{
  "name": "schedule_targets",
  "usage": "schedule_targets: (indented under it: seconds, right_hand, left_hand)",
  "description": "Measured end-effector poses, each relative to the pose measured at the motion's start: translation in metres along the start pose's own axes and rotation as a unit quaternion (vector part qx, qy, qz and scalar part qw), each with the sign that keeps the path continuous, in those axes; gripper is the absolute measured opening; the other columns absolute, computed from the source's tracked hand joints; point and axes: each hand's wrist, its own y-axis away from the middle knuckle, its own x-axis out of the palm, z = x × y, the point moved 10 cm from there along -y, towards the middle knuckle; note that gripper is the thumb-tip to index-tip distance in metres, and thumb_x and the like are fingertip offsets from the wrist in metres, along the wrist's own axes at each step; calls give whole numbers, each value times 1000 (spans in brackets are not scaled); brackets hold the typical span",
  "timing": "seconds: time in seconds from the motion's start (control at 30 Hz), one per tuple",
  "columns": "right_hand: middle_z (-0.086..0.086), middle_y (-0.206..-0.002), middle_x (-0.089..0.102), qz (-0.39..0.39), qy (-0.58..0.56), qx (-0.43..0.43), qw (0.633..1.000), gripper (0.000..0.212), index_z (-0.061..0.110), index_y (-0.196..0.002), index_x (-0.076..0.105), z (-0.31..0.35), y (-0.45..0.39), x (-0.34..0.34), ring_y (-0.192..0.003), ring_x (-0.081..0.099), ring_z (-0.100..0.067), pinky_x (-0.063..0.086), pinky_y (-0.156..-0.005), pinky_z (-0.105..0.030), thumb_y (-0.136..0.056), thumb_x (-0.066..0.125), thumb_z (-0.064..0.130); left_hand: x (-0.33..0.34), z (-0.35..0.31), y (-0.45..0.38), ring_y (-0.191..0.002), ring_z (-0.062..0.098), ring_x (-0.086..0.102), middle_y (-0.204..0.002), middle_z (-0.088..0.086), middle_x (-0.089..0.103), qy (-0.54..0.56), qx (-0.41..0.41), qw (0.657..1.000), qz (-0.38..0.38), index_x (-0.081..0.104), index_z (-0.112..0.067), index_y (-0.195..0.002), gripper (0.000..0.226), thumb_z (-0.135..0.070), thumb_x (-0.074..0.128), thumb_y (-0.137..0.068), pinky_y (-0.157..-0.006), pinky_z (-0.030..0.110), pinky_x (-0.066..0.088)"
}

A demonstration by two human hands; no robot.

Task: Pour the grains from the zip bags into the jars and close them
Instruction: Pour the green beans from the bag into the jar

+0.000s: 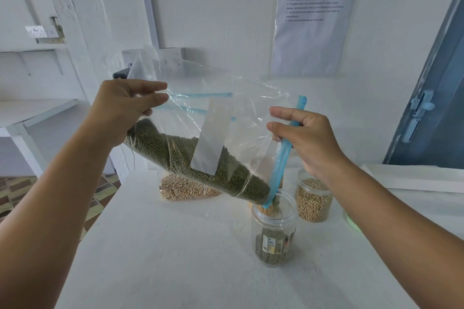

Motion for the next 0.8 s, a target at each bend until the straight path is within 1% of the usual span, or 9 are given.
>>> schedule_targets:
  seconds: [0.1, 0.23, 0.37, 0.47, 0.63, 0.73, 0.8]
  right_hand:
    - [8, -117, 76, -1, -1, 2, 1000, 37, 20, -119, 79, -1, 0, -1, -72, 71, -11, 60, -87, -28, -85, 85, 9]
    - [8, -116, 76, -2, -2, 3, 1000, 37, 19, -119, 79, -1, -1, -1, -72, 71, -11, 59, -84, -26, -85, 85, 8]
    - [10, -116, 76, -3, -3, 2, 1000, 36, 20, -119, 79, 0, 0, -1, -74, 72, -11, 60, -85, -26, -85, 85, 9]
    - [10, -117, 76, -2, -3, 0, 1000, 36, 19, -119, 79, 1, 0, 0, -75, 72, -11, 61, -86, -27, -85, 84, 9]
    - [9, -118, 76, 0, -3, -2, 1000, 37, 18, -120, 78, 2, -1, 1, -75, 72, -10, 59, -83, -25, -85, 84, 8]
    - [9, -117, 76, 2, -3, -2, 1000, 37, 18, -120, 78, 2, -1, 1, -75, 72, -10, 60, -85, -27, -85, 84, 8]
    - [9, -116, 76, 1, -3, -1, 1000, 36, 18, -119, 79, 1, -2, 1, -75, 72, -12, 61, -87, -29, -85, 85, 8]
  left_hand:
    - [2, 2, 1, -59, 10, 53, -76, -14, 74, 1, -1, 1000, 5, 81, -28, -101, 24, -16, 86, -81, -66, 15, 53]
    - [2, 1, 0, -60, 11, 53, -81, -12, 75, 4, 1, 1000, 5, 81, -29, -99, 23, -16, 86, -81, -66, 15, 53]
    - [1, -2, -1, -60, 10, 53, -83, -10, 75, 6, 5, 1000, 0, 81, -27, -100, 23, -15, 86, -81, -66, 14, 53]
    - [0, -1, -2, -61, 11, 53, -81, -12, 76, 5, 1, 1000, 0, 81, -29, -99, 23, -16, 87, -80, -66, 15, 53]
    - [-2, 0, -3, -63, 13, 53, -86, -9, 77, 5, -3, 1000, 0, 83, -33, -92, 21, -19, 88, -78, -67, 19, 54]
    - [-4, -1, -3, -66, 14, 54, -90, -8, 78, 2, -2, 1000, -1, 83, -32, -94, 21, -19, 88, -79, -70, 21, 55]
    - [-3, -1, -3, -64, 14, 54, -87, -8, 77, 1, -1, 1000, -2, 83, -30, -99, 23, -19, 88, -79, -69, 21, 54]
